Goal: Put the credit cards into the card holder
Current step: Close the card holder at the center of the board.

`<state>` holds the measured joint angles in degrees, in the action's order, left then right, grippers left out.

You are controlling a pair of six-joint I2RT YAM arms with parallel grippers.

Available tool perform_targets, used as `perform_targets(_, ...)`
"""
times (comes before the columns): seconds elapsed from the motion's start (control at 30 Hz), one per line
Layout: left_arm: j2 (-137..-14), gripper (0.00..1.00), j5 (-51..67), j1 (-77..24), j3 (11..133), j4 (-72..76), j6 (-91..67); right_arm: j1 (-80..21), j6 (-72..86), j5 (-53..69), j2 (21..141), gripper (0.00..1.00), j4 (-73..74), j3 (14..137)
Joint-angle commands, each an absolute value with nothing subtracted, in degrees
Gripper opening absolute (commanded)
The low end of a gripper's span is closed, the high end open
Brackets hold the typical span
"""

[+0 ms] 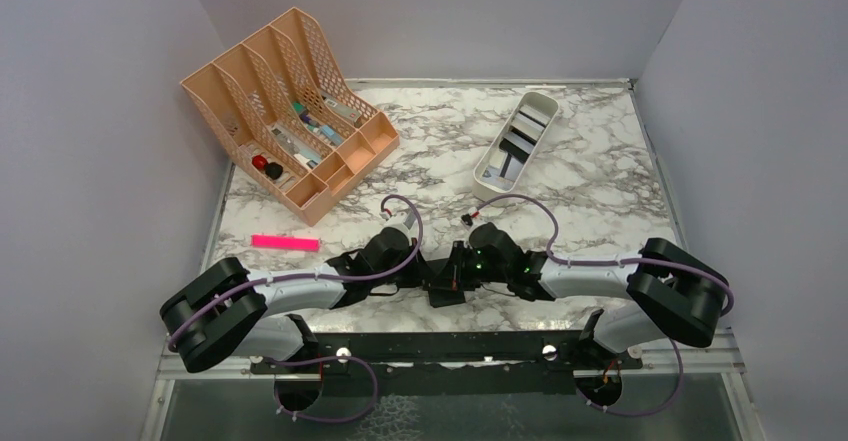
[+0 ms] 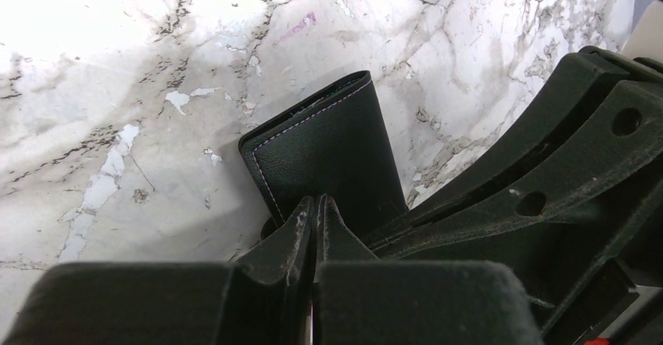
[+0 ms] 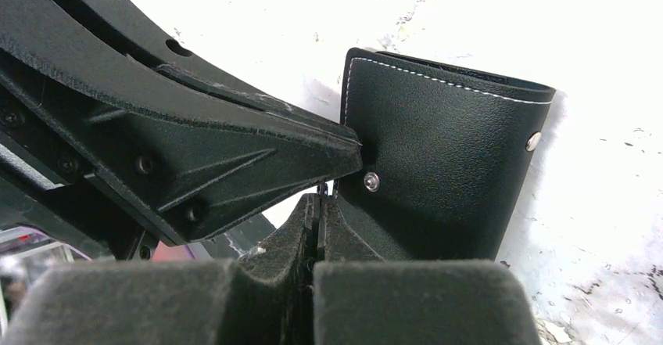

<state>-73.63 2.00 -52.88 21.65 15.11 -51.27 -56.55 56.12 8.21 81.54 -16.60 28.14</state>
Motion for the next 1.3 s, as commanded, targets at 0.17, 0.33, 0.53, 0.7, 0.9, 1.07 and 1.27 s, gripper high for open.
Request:
perform_targets(0.17,-71.4,0.21,-1.8,-52.8,27.9,4.0,-51.7,-56.8,53.7,5.6,82.0,0.01,-13.9,30.3)
perform_targets(0.33,-70.5,0.27,-3.5,-52.5,30.0,-0.2,-51.0,-56.9,53.0,3.9,81.5,0.01,-11.2,31.6)
perform_targets(0.53,-68.9,0.3,-4.5,-52.3,30.4,-2.5,-49.2,-56.8,52.7,3.3,82.0,0.01,-11.0,31.6)
perform_targets(0.7,-71.8,0.3,-3.6,-52.1,31.5,-1.3,-47.3,-56.7,52.6,4.2,82.9,0.01,-12.0,31.6)
perform_targets(0.9,-76.6,0.25,-3.5,-52.0,32.8,-2.0,-46.8,-56.7,51.8,3.5,82.6,0.01,-11.0,32.5)
perform_targets(1.07,-78.1,0.19,-4.7,-51.8,33.0,-2.6,-46.8,-56.4,50.7,1.9,81.7,0.01,-9.3,32.8)
perform_targets(1.27,-79.0,0.16,-4.0,-51.5,32.4,-2.1,-46.7,-54.6,50.3,2.3,81.8,0.01,-9.0,32.5)
